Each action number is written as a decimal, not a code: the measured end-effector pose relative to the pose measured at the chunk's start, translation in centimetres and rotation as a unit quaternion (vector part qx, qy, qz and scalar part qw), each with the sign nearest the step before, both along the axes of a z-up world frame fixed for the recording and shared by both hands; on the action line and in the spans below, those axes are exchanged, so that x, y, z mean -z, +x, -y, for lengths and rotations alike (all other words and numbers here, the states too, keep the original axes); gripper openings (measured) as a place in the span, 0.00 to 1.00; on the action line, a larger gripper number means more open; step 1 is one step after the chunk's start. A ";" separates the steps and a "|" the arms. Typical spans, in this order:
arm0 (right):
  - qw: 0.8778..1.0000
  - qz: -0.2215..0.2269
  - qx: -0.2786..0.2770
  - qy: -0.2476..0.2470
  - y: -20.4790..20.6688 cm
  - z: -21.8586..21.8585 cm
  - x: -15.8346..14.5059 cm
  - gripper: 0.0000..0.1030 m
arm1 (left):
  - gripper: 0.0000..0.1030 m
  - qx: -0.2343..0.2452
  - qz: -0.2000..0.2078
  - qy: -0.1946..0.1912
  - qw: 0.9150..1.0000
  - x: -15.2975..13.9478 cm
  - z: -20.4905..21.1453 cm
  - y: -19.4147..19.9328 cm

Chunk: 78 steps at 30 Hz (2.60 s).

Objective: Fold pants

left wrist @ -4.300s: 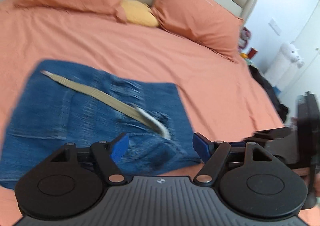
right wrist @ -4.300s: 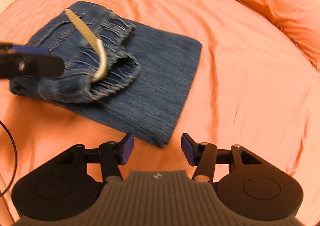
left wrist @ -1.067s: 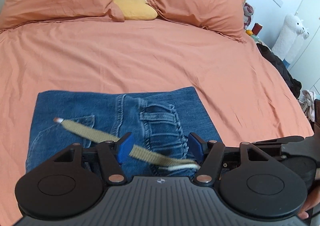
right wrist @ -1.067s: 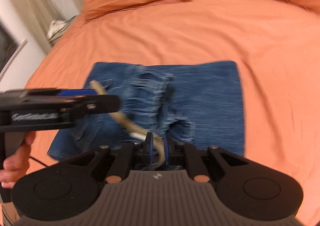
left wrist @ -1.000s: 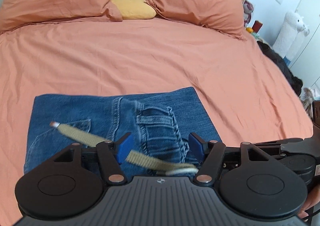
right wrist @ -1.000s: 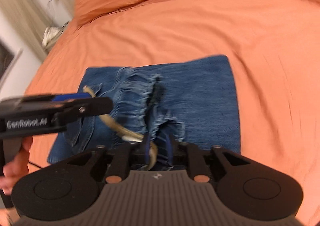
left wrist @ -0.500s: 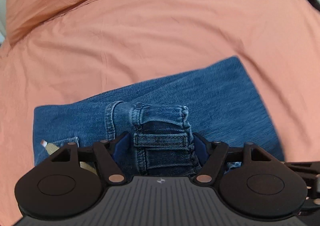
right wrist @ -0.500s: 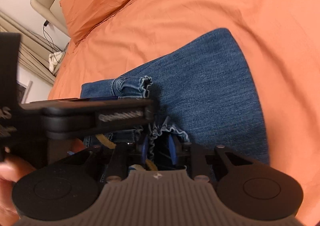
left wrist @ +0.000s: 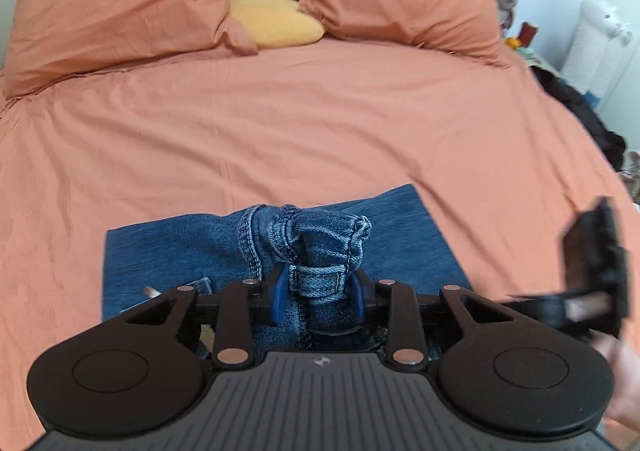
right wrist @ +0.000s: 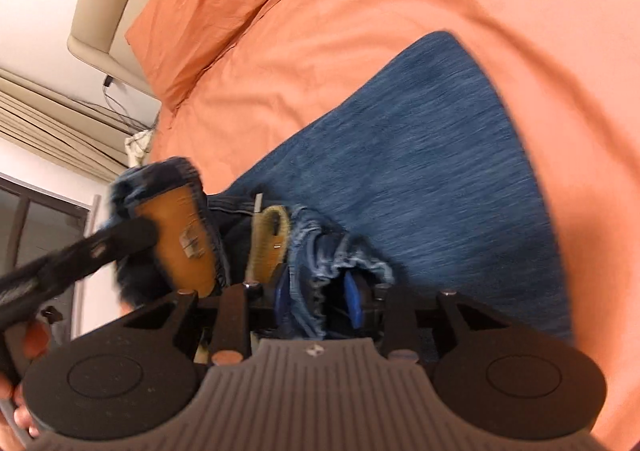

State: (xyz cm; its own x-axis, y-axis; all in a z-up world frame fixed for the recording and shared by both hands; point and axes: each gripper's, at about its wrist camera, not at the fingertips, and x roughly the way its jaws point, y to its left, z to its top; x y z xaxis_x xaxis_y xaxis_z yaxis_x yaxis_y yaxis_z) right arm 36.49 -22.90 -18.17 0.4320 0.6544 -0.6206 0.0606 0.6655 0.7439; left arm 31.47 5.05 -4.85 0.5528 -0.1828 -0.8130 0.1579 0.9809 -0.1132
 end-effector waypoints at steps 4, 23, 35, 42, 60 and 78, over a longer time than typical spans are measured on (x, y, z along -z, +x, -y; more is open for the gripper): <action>0.999 0.015 -0.032 -0.041 -0.2 -2.2 -1.1 0.01 | 0.33 0.026 0.009 0.001 1.000 -1.5 -0.4 -1.9; 0.990 0.074 0.001 -0.121 5.6 1.5 -5.3 0.00 | 0.32 0.093 -0.085 -0.085 0.988 5.4 5.2 6.3; 0.982 0.088 -0.004 -0.167 4.6 4.9 -6.5 0.29 | 0.68 0.090 -0.091 -0.090 0.988 8.3 6.0 7.8; 0.989 0.084 0.010 -0.125 1.5 6.0 -8.2 0.73 | 0.72 0.092 -0.021 -0.087 0.992 3.2 3.1 3.7; 0.999 -0.032 0.003 -0.029 1.4 3.0 -0.3 0.29 | 0.72 -0.053 -0.034 -0.021 0.998 4.7 -12.3 -6.5; 0.980 0.014 -0.034 -0.197 4.3 2.1 -7.4 0.11 | 0.67 -0.067 0.012 -0.060 0.996 5.6 -13.4 -6.7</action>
State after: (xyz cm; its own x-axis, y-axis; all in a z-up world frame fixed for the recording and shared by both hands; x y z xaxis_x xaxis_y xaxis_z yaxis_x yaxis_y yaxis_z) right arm 40.76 -24.96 -10.80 0.4164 0.3938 -0.8194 -0.0110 0.9034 0.4286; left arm 24.79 18.41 -10.45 0.5971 -0.2008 -0.7766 0.0309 0.9732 -0.2279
